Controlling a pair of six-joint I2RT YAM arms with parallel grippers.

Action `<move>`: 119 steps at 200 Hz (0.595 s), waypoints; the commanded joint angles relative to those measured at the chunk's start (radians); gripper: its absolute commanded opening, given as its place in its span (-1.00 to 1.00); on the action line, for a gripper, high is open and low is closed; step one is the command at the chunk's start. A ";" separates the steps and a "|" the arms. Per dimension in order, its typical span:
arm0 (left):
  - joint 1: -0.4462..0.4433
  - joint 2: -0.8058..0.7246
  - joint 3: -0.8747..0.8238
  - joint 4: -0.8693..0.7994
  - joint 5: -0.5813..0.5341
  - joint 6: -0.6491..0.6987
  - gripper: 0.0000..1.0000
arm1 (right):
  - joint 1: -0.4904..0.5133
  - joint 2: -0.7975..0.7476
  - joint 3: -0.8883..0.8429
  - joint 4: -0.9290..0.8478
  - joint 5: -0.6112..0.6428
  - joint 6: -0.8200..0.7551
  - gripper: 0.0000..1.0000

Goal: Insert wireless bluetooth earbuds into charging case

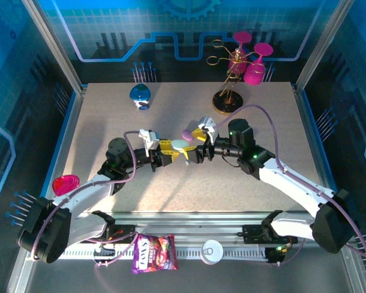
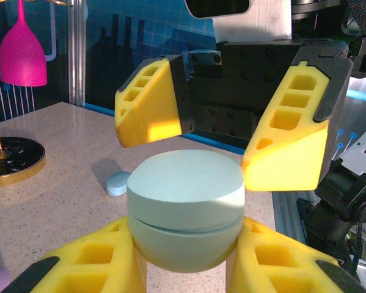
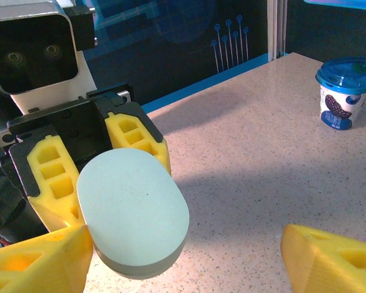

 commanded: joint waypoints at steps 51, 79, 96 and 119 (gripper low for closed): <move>-0.002 -0.003 -0.006 0.063 0.116 0.056 -0.46 | -0.036 0.005 0.062 0.005 0.068 0.060 0.59; -0.003 -0.005 -0.009 0.069 0.125 0.066 -0.45 | -0.041 0.009 0.073 0.002 0.079 0.075 0.58; -0.001 -0.005 -0.012 0.068 0.120 0.065 -0.45 | -0.042 0.010 0.076 -0.004 0.078 0.074 0.58; -0.002 -0.002 -0.007 0.068 0.103 0.050 -0.44 | -0.043 0.000 0.074 -0.001 0.037 0.067 0.59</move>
